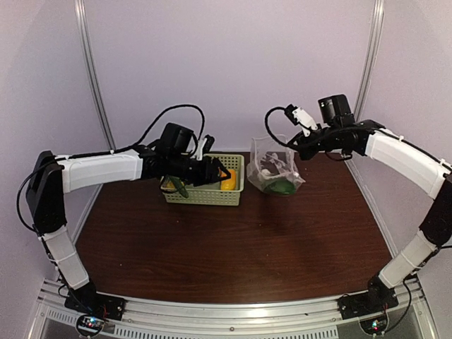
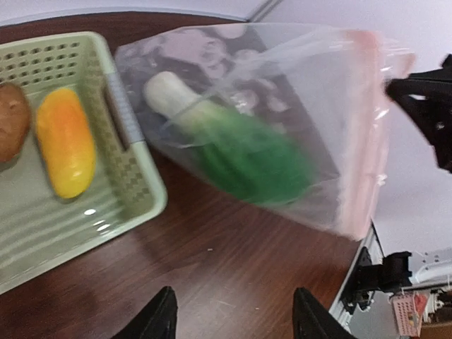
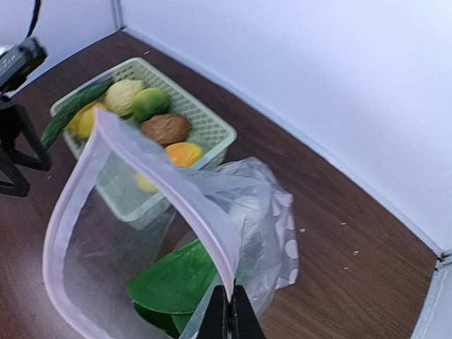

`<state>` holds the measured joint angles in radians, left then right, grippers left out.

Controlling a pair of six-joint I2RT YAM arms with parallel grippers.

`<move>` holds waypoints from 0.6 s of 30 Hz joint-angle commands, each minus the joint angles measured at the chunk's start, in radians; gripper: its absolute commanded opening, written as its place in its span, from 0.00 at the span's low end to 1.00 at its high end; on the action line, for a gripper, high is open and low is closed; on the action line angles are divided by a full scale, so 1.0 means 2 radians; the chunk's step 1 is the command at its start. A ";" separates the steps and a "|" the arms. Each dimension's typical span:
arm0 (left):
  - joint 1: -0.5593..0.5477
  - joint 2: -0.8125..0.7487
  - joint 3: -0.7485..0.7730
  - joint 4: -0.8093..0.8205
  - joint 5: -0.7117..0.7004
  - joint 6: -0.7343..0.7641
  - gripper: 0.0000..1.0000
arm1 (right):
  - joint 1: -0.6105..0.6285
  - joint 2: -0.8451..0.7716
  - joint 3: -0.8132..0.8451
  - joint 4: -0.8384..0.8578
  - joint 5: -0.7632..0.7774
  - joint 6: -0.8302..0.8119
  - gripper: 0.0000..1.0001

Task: Place the food in the zip-top bag and seal the zipper
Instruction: Adjust the zipper food storage bag at the center of the board, then pick up the fake vegetable from the bin.

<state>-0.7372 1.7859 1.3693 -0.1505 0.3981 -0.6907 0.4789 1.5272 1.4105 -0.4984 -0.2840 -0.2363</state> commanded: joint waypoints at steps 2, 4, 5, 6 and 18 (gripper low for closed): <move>0.053 -0.040 -0.021 -0.131 -0.132 0.015 0.66 | -0.059 0.006 0.080 -0.017 0.078 -0.001 0.00; 0.065 -0.046 -0.036 -0.138 -0.153 0.004 0.68 | -0.065 0.003 0.098 -0.012 0.108 -0.013 0.00; 0.072 -0.046 -0.039 -0.142 -0.154 -0.002 0.68 | -0.065 -0.002 0.104 -0.008 0.122 -0.021 0.00; 0.079 -0.045 -0.043 -0.144 -0.154 -0.010 0.68 | -0.065 -0.006 0.108 -0.002 0.131 -0.027 0.00; 0.106 -0.022 -0.064 -0.122 -0.116 -0.050 0.61 | -0.059 -0.017 0.021 0.042 0.071 0.010 0.00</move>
<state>-0.5274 1.7329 1.2583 -0.3985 0.1623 -0.7643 0.3515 1.5146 1.5112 -0.4534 -0.0998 -0.2501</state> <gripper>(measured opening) 0.607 0.002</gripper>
